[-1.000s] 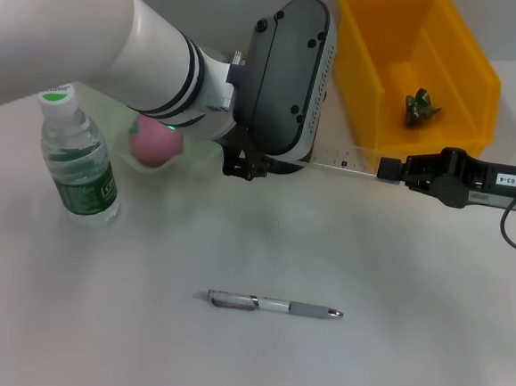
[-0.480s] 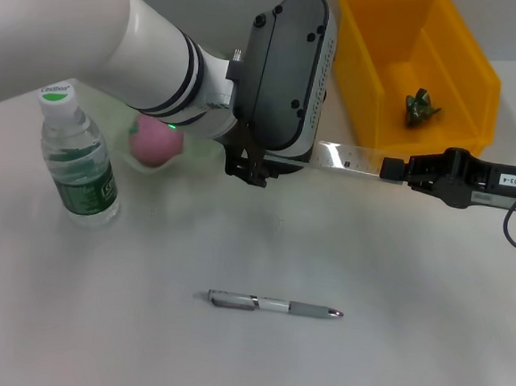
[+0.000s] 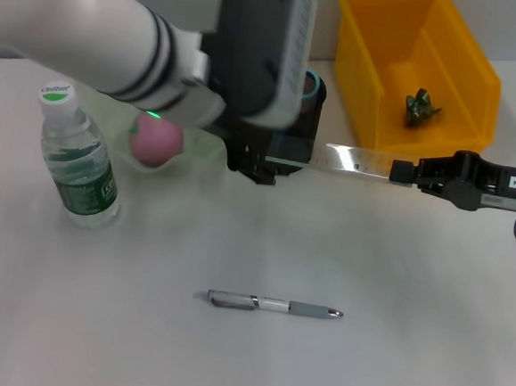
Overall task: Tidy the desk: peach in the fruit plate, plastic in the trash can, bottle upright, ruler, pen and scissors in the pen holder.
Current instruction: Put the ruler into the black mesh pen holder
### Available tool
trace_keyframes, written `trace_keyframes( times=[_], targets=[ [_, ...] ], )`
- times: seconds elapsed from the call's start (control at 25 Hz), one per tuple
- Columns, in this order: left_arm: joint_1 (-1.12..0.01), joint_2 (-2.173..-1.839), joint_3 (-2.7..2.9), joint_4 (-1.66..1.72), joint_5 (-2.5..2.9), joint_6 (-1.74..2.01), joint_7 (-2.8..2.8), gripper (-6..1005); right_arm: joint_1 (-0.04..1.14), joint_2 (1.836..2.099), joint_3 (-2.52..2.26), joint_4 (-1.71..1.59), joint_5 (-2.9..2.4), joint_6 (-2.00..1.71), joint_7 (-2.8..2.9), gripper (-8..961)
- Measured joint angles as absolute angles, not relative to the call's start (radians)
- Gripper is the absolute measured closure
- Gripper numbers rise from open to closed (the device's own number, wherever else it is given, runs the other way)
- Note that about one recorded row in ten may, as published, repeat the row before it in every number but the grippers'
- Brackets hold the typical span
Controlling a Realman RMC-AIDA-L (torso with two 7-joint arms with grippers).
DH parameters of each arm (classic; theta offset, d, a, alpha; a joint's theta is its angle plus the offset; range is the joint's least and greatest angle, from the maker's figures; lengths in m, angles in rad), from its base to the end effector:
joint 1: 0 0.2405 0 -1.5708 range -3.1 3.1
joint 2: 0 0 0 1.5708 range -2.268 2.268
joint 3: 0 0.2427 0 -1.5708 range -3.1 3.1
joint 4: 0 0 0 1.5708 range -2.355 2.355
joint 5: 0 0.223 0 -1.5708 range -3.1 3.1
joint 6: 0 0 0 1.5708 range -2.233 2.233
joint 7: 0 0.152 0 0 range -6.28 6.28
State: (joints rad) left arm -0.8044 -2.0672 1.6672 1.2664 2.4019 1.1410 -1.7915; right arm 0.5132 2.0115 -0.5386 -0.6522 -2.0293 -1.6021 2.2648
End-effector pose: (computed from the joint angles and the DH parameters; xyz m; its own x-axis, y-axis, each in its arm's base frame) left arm -0.0539 0.3912 -0.0644 0.8614 -0.4019 -0.3104 -0.4817 -0.8403 -0.2487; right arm 0.2820 0.3397 0.0437 0.0819 -0.8536 -0.5144 -0.9207 -0.2624 0.2888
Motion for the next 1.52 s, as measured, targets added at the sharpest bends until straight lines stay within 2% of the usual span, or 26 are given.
trace_keyframes(
  times=[0.4, 0.8, 1.12, 1.52],
  targets=[
    [-0.633, -2.065, 1.393, 1.365, 2.015, 1.301, -1.699, 199, 0.491, 1.974, -0.545, -0.666, -2.029, -1.625, 2.264, 946],
    [-0.515, -2.064, 1.085, 1.177, 1.571, 1.659, -1.695, 199, 0.492, 1.953, -0.546, -0.67, -2.034, -1.684, 2.218, 947],
    [-0.421, -2.065, 1.055, 1.064, 1.546, 1.745, -1.638, 199, 0.499, 1.926, -0.564, -0.676, -2.035, -1.736, 2.179, 946],
    [-0.397, -2.056, 1.03, 0.837, 1.728, 1.687, -1.454, 200, 0.548, 1.922, -0.556, -0.801, -2.027, -1.78, 2.19, 946]
  ],
)
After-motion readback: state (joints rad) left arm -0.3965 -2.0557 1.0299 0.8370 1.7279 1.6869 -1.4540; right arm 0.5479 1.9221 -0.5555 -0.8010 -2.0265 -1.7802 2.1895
